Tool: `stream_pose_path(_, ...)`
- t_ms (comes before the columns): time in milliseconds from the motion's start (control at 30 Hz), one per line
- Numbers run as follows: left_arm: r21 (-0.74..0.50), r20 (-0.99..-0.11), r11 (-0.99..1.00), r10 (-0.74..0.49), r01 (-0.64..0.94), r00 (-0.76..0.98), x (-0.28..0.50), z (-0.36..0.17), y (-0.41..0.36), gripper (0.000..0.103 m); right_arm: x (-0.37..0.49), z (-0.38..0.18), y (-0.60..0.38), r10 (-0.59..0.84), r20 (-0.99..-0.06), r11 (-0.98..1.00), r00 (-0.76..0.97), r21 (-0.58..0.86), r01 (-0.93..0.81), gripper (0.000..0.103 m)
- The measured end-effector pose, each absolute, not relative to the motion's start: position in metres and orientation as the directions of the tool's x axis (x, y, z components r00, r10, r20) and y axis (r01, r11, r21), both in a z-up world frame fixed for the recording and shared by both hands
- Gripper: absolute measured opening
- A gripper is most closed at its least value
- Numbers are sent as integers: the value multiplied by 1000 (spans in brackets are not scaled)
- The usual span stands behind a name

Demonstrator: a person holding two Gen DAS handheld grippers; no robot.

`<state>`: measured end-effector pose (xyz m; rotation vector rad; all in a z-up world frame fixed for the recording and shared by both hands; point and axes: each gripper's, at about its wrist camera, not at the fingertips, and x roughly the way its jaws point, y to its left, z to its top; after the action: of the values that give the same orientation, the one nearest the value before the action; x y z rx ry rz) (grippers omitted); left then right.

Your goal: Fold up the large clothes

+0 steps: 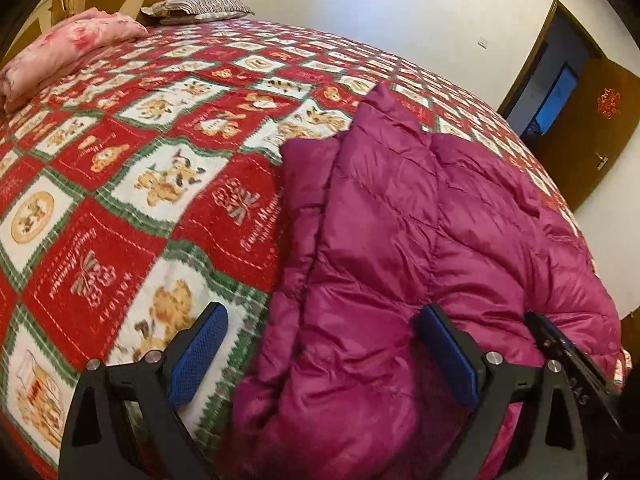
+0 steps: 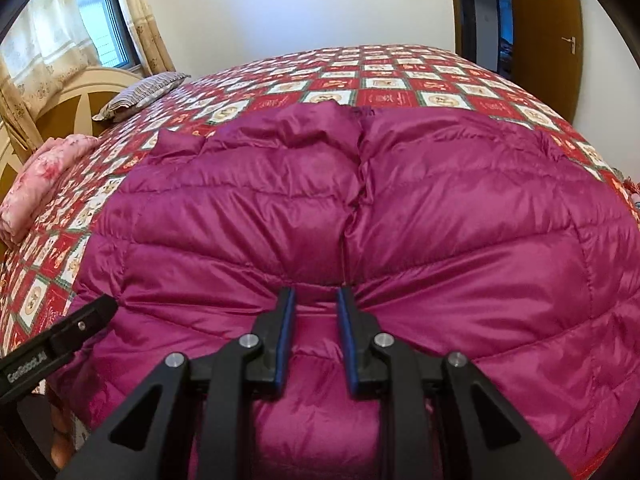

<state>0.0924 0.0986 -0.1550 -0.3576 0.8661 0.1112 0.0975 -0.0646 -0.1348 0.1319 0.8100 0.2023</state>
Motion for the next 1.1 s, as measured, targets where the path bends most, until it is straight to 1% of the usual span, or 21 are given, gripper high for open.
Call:
stream_pose_path(133, -413, -721, 888, -185, -200, 668, 81, -150, 100, 97, 94, -136, -64, 229, -698, 973, 679, 192, -131, 25)
stream_pose_path(167, -424, -717, 882, -189, -205, 671, 80, -151, 101, 97, 94, -136, -64, 230, -697, 972, 679, 193, -131, 25)
stream_pose_path(200, -426, -715, 880, -184, -212, 674, 80, -152, 100, 97, 94, -136, -64, 231, -697, 972, 679, 194, -131, 25)
stream_pose_path(333, -354, -732, 908, -119, -225, 671, 91, -154, 85, 97, 92, -137, -63, 226, -693, 973, 684, 188, -131, 25)
stream_pose_path(367, -360, -728, 906, -124, -222, 674, 92, -154, 84, 97, 92, -138, -63, 228, -693, 973, 684, 189, -132, 25)
stream_pose_path(433, -406, -697, 895, -173, -185, 696, 94, -150, 81, 97, 93, -138, -64, 235, -693, 971, 682, 198, -134, 25)
stream_pose_path(467, -431, -681, 887, -200, -164, 704, 95, -149, 81, 91, 93, -138, -64, 238, -693, 970, 680, 201, -134, 25)
stream_pose_path(500, -458, -658, 879, -233, -135, 716, 95, -145, 78, 73, 94, -138, -64, 240, -693, 970, 680, 205, -134, 25)
stream_pose_path(600, -414, -648, 905, -219, -96, 730, 98, -132, 66, 54, 95, -139, -67, 255, -692, 965, 675, 226, -133, 25)
stream_pose_path(633, -395, -644, 915, -211, -83, 735, 98, -128, 61, 49, 95, -139, -68, 260, -692, 963, 674, 233, -133, 25)
stream_pose_path(667, -387, -638, 919, -212, -71, 740, 98, -124, 58, 41, 95, -139, -69, 263, -691, 962, 673, 237, -133, 25)
stream_pose_path(700, -378, -630, 924, -215, -52, 746, 98, -119, 54, 35, 96, -139, -69, 265, -690, 962, 673, 241, -132, 25)
stream_pose_path(767, -353, -619, 935, -213, -26, 756, 98, -112, 46, 31, 95, -140, -71, 275, -687, 958, 672, 255, -131, 25)
stream_pose_path(867, -316, -601, 949, -205, 6, 772, 97, -101, 39, 29, 96, -141, -76, 302, -682, 948, 666, 287, -136, 25)
stream_pose_path(1033, -286, -547, 953, -252, 105, 798, 92, -72, 18, 26, 102, -145, -98, 424, -647, 882, 634, 453, -128, 25)
stream_pose_path(1100, -271, -529, 950, -280, 152, 801, 92, -60, 6, 24, 105, -147, -109, 480, -628, 843, 613, 523, -123, 21)
